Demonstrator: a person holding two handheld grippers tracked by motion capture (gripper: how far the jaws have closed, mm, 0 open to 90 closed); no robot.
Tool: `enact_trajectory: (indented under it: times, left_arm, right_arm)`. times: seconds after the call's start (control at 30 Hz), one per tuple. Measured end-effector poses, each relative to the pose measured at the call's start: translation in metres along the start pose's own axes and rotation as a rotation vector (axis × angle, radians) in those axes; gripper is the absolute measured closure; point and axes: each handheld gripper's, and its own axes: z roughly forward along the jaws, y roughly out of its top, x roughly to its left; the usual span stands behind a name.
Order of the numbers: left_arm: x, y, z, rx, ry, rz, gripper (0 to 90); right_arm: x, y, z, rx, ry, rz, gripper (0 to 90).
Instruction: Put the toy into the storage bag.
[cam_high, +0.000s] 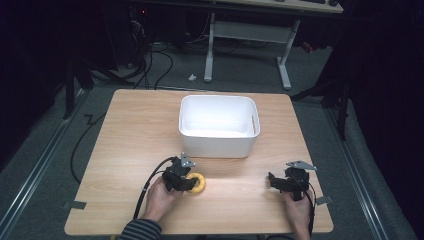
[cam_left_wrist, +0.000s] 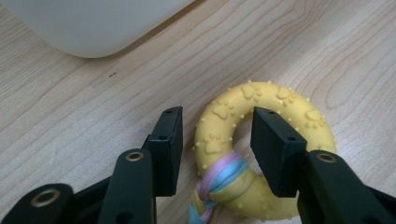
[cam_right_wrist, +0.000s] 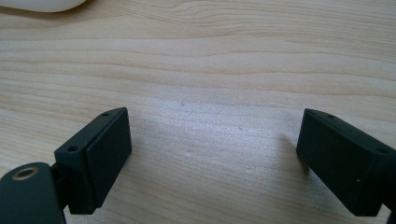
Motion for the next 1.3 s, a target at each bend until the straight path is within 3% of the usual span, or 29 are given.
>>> enact_trajectory:
  times: [0.17, 0.73, 1.3]
  left_arm:
    - [-0.003, -0.001, 0.003, 0.019, -0.005, 0.025, 56.9]
    - [-0.002, -0.001, 0.001, 0.021, -0.011, 0.05, 63.6]
    - [-0.004, -0.002, -0.015, -0.025, -0.014, 0.064, 64.4]
  right_arm:
    - [0.0, 0.0, 0.0, 0.0, 0.0, 0.0, 10.3]
    - [0.0, 0.0, 0.0, -0.001, 0.002, -0.001, 10.8]
    - [0.0, 0.0, 0.0, -0.001, 0.002, -0.002, 10.8]
